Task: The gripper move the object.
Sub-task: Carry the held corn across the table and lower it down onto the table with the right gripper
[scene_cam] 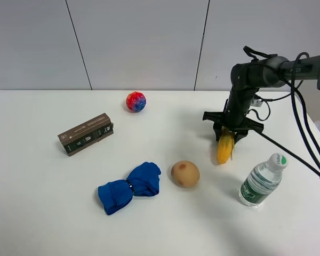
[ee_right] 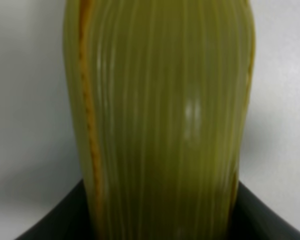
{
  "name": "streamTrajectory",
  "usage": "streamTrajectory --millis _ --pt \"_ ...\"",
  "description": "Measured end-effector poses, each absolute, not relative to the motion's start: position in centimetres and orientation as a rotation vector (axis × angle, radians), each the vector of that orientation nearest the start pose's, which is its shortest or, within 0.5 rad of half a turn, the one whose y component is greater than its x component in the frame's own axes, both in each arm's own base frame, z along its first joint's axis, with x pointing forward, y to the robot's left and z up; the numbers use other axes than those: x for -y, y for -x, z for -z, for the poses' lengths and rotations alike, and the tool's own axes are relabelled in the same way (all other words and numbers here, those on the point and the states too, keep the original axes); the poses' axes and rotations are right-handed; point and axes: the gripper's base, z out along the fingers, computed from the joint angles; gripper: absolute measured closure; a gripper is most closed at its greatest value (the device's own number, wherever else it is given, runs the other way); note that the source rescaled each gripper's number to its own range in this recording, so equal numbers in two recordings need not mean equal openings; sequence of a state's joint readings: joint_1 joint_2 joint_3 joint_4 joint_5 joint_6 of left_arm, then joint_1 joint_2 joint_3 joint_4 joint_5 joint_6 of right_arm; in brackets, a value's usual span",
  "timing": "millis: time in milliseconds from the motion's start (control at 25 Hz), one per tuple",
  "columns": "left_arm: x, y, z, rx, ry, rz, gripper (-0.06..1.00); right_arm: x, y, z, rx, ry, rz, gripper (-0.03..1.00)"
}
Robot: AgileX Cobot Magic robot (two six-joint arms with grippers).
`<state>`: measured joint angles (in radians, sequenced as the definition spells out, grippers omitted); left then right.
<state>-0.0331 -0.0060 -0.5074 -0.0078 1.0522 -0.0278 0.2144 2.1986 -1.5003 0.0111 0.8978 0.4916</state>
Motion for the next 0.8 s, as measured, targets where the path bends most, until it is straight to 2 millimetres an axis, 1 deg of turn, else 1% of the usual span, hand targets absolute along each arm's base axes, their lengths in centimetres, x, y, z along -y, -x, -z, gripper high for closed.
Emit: streamTrajectory --millis 80,200,360,440,480,600,720,800 --pt "0.0 0.6 -28.0 -2.023 -0.006 0.048 -0.06 -9.0 -41.1 -12.7 -3.035 -0.346 -0.062 0.95" --pt "0.0 0.6 -28.0 -2.023 -0.006 0.048 -0.06 -9.1 -41.5 -16.4 -2.954 -0.193 -0.093 0.95" --pt "0.0 0.6 -28.0 -2.023 -0.006 0.048 -0.06 -9.3 -41.8 -22.3 -2.802 -0.019 -0.145 0.95" --pt "0.0 0.6 -28.0 -2.023 -0.006 0.048 -0.06 -9.4 -41.7 -25.3 -2.719 0.023 -0.172 0.95" --pt "0.0 0.6 -28.0 -2.023 -0.006 0.048 -0.06 -9.4 -41.7 -25.3 -2.719 0.023 -0.172 0.95" --pt "0.0 0.6 -28.0 -2.023 -0.006 0.048 -0.06 -9.9 -41.2 -29.2 -2.62 0.072 -0.273 0.95" --pt "0.0 0.6 -28.0 -2.023 -0.006 0.048 -0.06 -11.2 -40.2 -31.9 -2.543 0.213 -0.403 0.95" --pt "0.0 0.6 -28.0 -2.023 -0.006 0.048 -0.06 -12.4 -39.4 -33.0 -2.501 0.339 -0.471 0.95"
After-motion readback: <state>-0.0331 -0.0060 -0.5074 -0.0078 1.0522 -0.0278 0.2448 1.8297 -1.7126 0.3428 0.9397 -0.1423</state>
